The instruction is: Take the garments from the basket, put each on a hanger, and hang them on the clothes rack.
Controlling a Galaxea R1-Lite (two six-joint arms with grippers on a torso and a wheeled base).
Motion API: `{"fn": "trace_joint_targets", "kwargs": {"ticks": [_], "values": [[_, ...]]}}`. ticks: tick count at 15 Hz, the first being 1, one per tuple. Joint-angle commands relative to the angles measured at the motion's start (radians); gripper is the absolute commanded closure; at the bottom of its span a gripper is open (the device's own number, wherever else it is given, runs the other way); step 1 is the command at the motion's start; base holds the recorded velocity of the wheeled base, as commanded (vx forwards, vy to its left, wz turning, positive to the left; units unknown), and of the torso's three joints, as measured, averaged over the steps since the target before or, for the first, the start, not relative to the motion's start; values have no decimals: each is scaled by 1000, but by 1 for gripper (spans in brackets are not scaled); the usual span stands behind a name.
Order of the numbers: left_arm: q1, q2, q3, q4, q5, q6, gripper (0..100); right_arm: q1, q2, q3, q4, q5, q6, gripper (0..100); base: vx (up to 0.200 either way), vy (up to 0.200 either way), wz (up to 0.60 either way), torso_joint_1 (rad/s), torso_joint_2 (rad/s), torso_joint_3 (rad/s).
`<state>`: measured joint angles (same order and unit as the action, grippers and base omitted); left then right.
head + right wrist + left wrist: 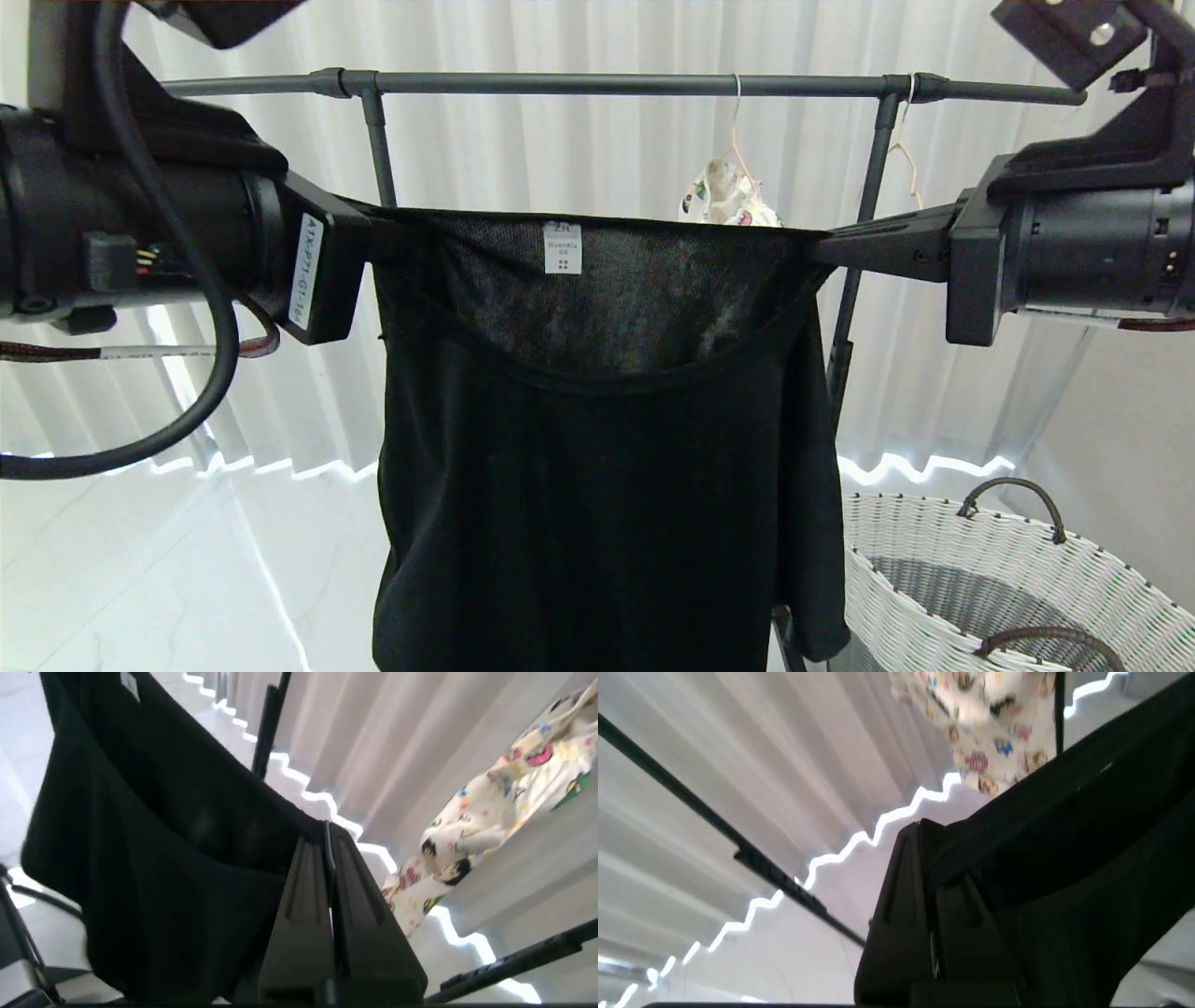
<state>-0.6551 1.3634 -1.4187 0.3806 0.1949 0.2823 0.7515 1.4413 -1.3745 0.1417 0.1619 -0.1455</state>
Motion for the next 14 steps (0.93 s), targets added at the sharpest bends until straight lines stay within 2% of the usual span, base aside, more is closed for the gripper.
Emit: {"fn": "trace_joint_targets", "kwargs": {"ticks": [1, 7, 9, 11, 14], "values": [[-23, -15, -17, 0, 1, -3, 100, 0, -4, -28, 1, 1, 0, 100, 0, 0, 0, 0, 0, 0], [-38, -53, 11, 0, 3, 1, 100, 0, -7, -60, 7, -2, -3, 100, 0, 0, 0, 0, 0, 0], [-38, -67, 30, 0, 3, 3, 100, 0, -27, -55, 18, -30, -3, 100, 0, 0, 0, 0, 0, 0], [-44, -86, 38, 0, 3, 8, 100, 0, -64, -54, 67, -73, -3, 100, 0, 0, 0, 0, 0, 0], [-70, -86, 38, -2, 3, 8, 100, 3, -130, -48, 162, -67, -2, 100, 0, 0, 0, 0, 0, 0]]}}
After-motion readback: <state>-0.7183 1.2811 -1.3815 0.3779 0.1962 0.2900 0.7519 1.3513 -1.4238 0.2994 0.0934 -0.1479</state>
